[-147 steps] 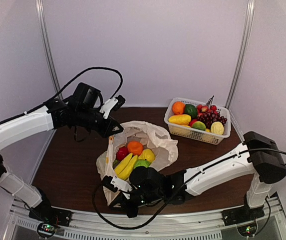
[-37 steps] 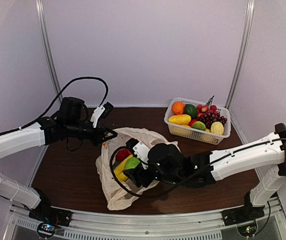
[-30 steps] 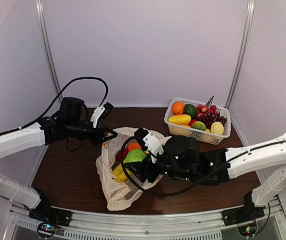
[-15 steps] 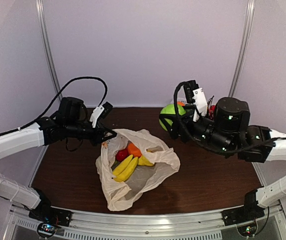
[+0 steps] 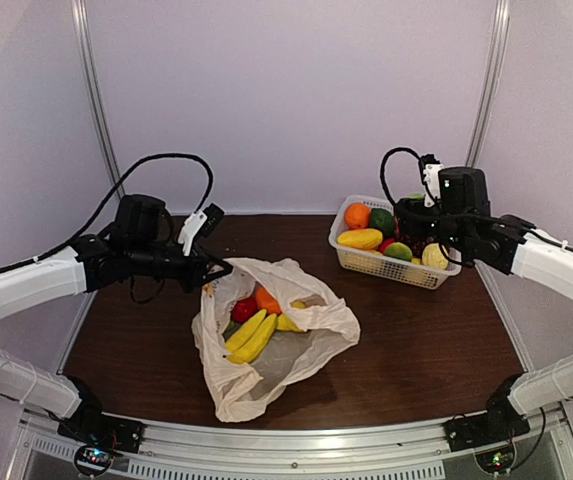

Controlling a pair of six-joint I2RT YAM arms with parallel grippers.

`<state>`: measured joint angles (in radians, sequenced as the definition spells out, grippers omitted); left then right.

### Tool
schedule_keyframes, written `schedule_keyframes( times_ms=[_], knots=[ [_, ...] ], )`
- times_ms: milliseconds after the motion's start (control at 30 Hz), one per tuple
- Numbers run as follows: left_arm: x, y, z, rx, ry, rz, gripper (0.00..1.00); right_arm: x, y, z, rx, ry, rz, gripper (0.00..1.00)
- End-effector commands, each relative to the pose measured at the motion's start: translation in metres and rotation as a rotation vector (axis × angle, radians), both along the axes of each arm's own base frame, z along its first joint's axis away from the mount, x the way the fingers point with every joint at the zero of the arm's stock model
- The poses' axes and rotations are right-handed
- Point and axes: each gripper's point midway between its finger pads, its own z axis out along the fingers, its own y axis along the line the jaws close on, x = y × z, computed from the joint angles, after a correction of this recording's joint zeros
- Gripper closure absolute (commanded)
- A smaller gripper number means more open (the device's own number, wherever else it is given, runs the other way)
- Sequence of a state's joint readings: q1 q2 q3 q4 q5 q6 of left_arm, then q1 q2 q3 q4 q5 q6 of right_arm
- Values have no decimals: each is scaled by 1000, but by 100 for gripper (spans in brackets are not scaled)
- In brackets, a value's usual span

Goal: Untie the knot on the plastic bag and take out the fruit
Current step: Place the fake fruit in the bin.

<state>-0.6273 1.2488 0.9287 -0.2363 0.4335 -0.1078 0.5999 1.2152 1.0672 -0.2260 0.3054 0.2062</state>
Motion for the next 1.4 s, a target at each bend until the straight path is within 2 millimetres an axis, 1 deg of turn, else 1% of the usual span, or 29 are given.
schedule_keyframes(
  times_ms=[0,133,300,333,500,600,700,800,933,1000,1067,1267,1367],
  knots=[
    [0,3,8,-17,-24,15,100,31,-36,-20,27,55,-59,31],
    [0,4,8,-16,-24,16,100,57,-67,-41,6,105,-131,31],
    [1,3,6,-12,-15,15,100,88,-109,-51,8,106,-224,31],
    [1,3,5,-10,-13,16,100,95,-121,-54,13,107,-245,31],
    [2,3,5,-9,-12,17,100,125,-155,-75,22,129,-301,31],
    [1,3,6,-9,-12,15,100,141,-171,-78,17,112,-316,30],
    [1,3,5,-7,-8,16,100,158,-189,-89,13,122,-354,30],
    [2,3,3,-5,-6,16,100,176,-212,-94,59,120,-381,30],
    [3,2,-1,3,7,16,100,199,-220,-100,110,121,-366,30],
    [3,1,-2,8,13,16,100,209,-220,-109,108,146,-359,30],
    [4,1,-3,11,14,17,100,216,-218,-125,109,188,-344,30],
    [4,4,-3,18,10,27,100,222,-207,-164,128,268,-286,27],
    [5,3,-5,21,15,24,100,221,-208,-176,127,295,-298,27]
  ],
)
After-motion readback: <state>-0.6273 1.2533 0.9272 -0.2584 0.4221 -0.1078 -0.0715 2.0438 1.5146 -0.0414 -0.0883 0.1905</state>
